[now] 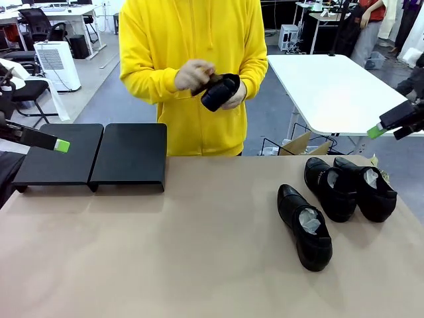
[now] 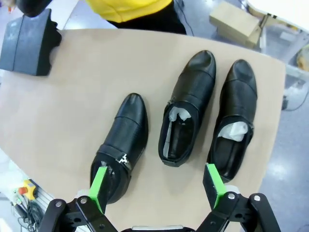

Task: Organize the shoes by placing them on the stand.
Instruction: Pick up one Shoe and place it in the middle of the table.

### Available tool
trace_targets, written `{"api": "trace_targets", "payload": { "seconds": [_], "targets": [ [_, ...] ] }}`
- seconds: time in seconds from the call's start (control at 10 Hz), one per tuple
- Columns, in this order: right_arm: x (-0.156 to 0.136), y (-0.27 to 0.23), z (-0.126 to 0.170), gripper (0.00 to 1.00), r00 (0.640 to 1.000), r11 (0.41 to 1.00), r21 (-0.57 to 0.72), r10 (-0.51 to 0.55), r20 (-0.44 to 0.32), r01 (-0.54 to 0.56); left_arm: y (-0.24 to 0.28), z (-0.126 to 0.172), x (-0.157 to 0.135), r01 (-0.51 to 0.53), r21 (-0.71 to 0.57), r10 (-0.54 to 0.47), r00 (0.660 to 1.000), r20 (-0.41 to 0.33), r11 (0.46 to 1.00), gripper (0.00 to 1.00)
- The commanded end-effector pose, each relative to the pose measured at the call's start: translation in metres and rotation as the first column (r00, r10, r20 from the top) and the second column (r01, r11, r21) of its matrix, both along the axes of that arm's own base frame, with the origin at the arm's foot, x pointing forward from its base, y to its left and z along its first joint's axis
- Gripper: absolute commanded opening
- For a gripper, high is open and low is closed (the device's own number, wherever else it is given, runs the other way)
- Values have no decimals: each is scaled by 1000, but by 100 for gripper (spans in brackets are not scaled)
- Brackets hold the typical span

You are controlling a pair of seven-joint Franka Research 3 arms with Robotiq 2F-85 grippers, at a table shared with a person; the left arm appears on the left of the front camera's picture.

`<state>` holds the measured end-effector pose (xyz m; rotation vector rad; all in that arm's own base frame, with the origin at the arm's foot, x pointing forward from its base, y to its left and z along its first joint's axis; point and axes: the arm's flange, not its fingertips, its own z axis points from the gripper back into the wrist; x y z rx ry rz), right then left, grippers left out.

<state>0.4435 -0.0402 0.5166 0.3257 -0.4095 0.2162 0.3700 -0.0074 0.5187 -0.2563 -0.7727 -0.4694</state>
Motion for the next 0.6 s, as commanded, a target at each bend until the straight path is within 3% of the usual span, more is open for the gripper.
{"api": "trace_targets", "payload": {
  "seconds": [0.0, 0.3, 0.4, 0.5],
  "targets": [
    [42, 20, -25, 100, 988, 988, -110, -118, -98, 107, 3, -1, 0, 17, -10, -17, 1000, 4, 1000, 100],
    [65, 37, -62, 100, 969, 949, -243, -230, -87, 203, 3, -1, 0, 17, -10, -17, 1000, 4, 1000, 100],
    [66, 34, -67, 88, 971, 942, -269, -227, -70, 200, 3, -1, 0, 17, -10, -17, 1000, 4, 1000, 100],
    [65, 35, -69, 68, 967, 928, -296, -252, -49, 226, 3, -1, 0, 17, -10, -17, 1000, 4, 1000, 100]
  ]
}}
